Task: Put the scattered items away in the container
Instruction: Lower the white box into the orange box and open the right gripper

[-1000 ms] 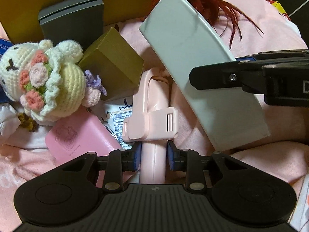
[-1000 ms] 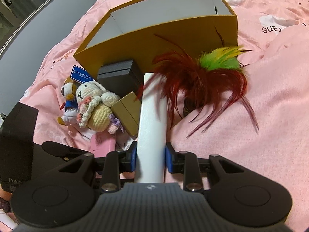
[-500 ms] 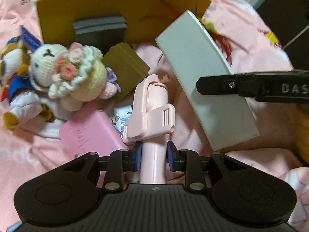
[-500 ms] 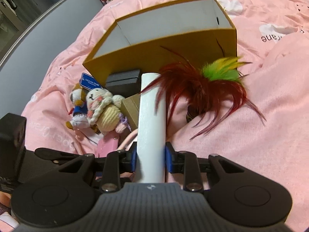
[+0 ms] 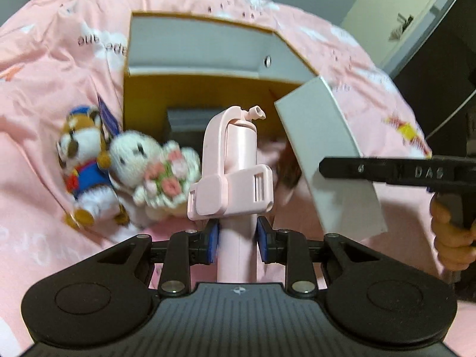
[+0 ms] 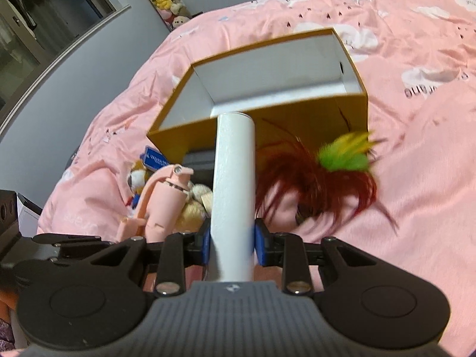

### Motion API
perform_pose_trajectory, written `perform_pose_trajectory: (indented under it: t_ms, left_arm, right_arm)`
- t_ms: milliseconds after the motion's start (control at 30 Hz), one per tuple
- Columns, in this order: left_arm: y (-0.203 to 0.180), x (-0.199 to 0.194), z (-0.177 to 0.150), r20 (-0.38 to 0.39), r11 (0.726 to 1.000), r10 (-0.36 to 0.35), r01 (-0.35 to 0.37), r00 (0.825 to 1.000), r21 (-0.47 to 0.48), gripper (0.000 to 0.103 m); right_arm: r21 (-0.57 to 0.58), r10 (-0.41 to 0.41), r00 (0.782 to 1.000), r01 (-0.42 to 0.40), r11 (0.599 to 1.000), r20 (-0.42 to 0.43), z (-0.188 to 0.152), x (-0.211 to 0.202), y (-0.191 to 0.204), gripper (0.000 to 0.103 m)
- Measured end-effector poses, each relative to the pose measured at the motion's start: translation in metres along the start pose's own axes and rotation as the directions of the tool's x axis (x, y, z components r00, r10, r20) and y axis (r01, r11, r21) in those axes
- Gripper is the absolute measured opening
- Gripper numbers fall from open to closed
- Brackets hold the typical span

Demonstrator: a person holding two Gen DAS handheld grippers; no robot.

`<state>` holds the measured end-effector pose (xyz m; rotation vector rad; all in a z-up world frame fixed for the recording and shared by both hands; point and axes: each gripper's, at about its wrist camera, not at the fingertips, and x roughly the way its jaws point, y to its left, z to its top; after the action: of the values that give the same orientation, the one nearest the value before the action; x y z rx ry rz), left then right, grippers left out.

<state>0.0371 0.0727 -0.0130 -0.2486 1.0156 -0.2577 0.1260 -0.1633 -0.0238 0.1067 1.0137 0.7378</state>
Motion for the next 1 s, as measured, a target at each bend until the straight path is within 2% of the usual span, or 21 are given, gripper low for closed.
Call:
perform_pose_trajectory:
  t_ms: [333,633,800,1000]
  left_arm:
    - [0.013,-0.026,0.059,0.111,1.0,0.026,-0.025,0.993,-0.017,0.031]
    - [0.037,-0.032,0.113,0.235,0.996,0.081,-0.072,0.969,-0.044,0.031]
    - [0.059,-0.02,0.139,0.27,0.993,0.113,-0.097,0.956,-0.073,0.031]
    - [0.087,0.005,0.156,0.279,0.989,0.122,-0.092,0.952,-0.12,0.031]
  right_arm:
    - [-0.094,0.031,0.998,-0.025,0.995,0.059,0.063,-0.003,0.023,0.031]
    - [-0.156,0.017,0.998,-0.006,0.988,0.064,0.131,0.03,0.036,0.031]
    - [-0.163,-0.014,1.0,0.017,0.986,0.02,0.169,0.069,0.036,0.031]
    - [-0.181,-0.08,0.992,0.061,0.982,-0.1,0.199,0.143,0.031,0.031]
